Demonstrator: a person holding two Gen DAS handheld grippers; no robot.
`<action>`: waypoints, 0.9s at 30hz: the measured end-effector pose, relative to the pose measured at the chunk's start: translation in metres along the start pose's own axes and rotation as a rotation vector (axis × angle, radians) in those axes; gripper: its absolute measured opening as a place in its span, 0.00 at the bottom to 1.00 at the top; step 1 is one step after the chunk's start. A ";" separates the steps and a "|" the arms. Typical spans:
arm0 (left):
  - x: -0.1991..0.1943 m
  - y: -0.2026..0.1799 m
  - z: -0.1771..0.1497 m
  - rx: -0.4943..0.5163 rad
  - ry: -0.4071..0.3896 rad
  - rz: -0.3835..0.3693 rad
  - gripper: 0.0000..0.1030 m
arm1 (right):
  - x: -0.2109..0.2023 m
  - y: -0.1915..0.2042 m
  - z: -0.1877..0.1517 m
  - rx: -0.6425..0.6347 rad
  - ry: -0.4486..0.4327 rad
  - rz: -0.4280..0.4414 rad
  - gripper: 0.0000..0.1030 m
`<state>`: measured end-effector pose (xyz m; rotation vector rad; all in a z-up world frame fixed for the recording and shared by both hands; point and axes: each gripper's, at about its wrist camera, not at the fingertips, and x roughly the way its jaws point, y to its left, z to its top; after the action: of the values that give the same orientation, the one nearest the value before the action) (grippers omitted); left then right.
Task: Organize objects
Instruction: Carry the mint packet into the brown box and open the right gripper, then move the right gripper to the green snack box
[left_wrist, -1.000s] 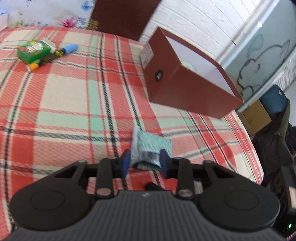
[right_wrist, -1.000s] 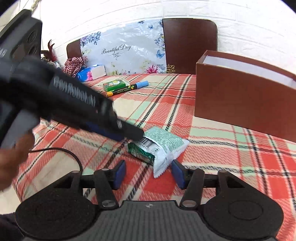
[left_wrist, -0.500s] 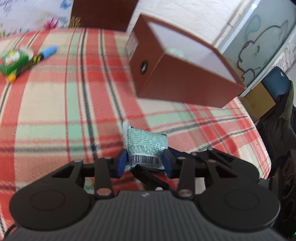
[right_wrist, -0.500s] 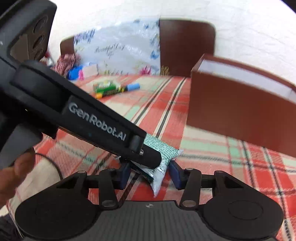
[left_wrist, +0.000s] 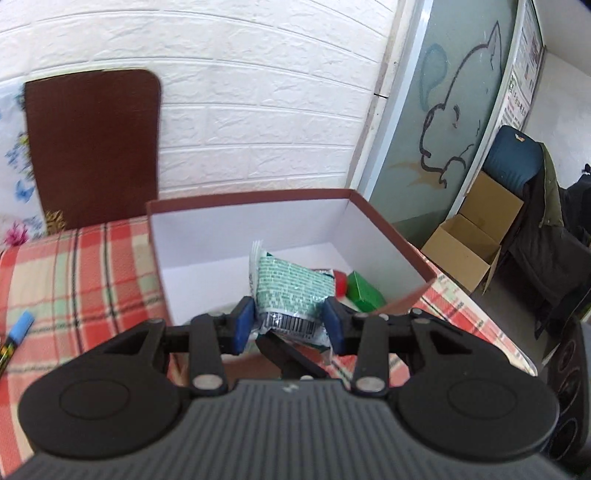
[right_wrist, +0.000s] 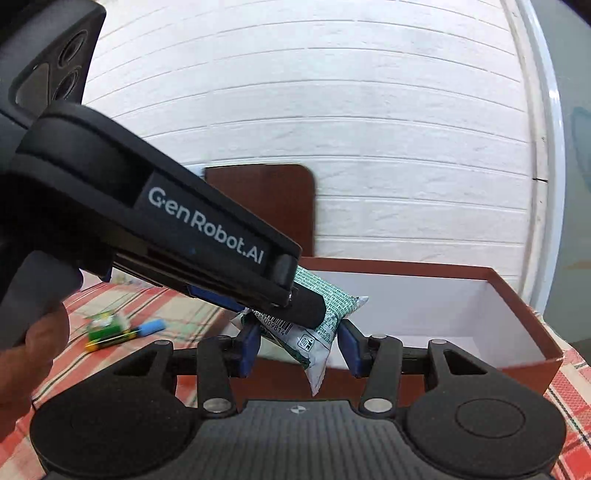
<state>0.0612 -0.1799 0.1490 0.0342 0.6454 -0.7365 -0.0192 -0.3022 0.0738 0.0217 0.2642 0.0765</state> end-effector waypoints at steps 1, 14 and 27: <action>0.010 -0.001 0.005 0.007 -0.002 0.005 0.43 | 0.009 -0.007 0.001 0.005 0.004 -0.008 0.50; 0.043 0.001 -0.015 0.012 -0.016 0.131 0.59 | 0.035 -0.034 -0.018 0.037 0.000 -0.121 0.67; -0.041 0.020 -0.066 -0.067 -0.068 0.151 0.60 | -0.024 -0.009 -0.028 0.056 0.013 -0.039 0.67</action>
<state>0.0156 -0.1234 0.1152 -0.0036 0.5957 -0.5673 -0.0489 -0.3128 0.0525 0.0722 0.2793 0.0304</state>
